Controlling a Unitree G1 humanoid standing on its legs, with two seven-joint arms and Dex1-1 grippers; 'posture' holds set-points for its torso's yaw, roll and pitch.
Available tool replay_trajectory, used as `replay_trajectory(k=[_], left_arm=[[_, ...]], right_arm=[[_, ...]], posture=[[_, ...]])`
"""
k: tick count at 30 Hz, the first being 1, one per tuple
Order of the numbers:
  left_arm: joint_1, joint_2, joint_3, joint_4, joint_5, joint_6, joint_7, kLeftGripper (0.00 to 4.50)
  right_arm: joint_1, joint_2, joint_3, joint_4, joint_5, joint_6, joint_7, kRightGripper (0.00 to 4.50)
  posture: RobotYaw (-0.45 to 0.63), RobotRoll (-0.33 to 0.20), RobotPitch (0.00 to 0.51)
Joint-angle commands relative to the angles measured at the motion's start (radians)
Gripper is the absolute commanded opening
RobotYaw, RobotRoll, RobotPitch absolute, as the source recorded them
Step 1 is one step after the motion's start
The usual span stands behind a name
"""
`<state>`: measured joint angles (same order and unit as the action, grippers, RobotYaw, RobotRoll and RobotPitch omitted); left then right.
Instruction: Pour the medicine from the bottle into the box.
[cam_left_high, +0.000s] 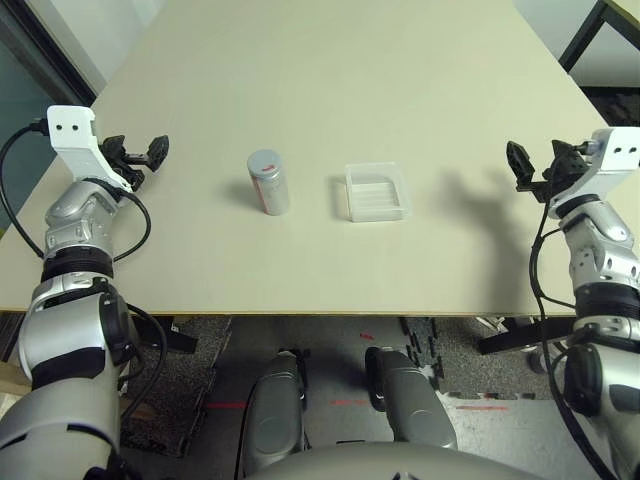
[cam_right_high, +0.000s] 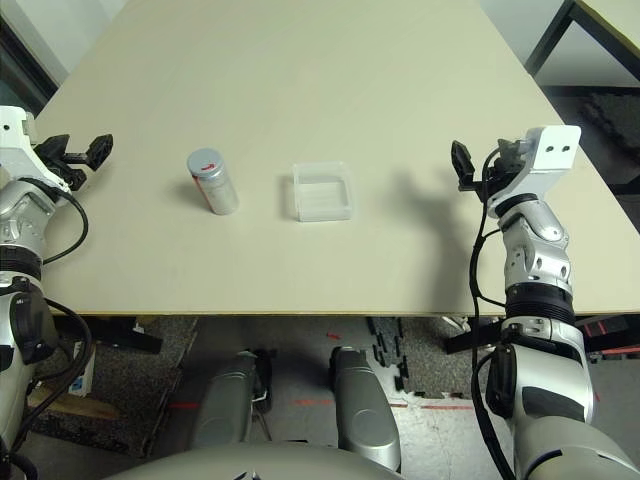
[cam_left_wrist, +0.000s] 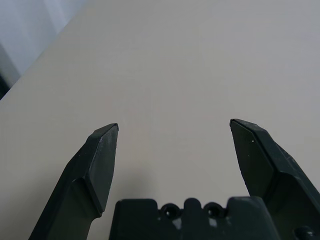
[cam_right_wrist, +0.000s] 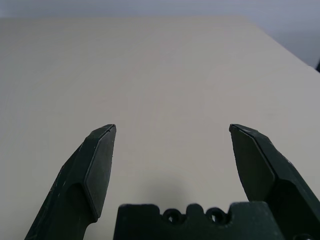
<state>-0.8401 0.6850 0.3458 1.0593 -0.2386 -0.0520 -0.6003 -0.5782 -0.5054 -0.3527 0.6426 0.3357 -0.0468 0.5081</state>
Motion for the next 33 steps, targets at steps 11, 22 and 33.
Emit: replay_trajectory(k=[11,22,33], left_arm=[[0.104,-0.047,-0.009,-0.192,-0.051,0.101,-0.085,4.47],[0.188,-0.076,-0.019,-0.368,-0.084,0.169,-0.132,4.47],[0.410,-0.125,-0.010,-0.741,-0.203,0.282,-0.186,4.47]], right_arm=[[0.084,0.020,0.092,-0.326,0.169,0.216,0.332,4.50],[0.167,-0.036,0.233,-0.564,0.246,0.377,0.593,4.50],[0.161,-0.039,0.352,-0.580,0.209,0.382,0.703,4.50]], posture=[[-0.09,0.000,0.169],[-0.08,0.000,0.163],[-0.03,0.000,0.168]])
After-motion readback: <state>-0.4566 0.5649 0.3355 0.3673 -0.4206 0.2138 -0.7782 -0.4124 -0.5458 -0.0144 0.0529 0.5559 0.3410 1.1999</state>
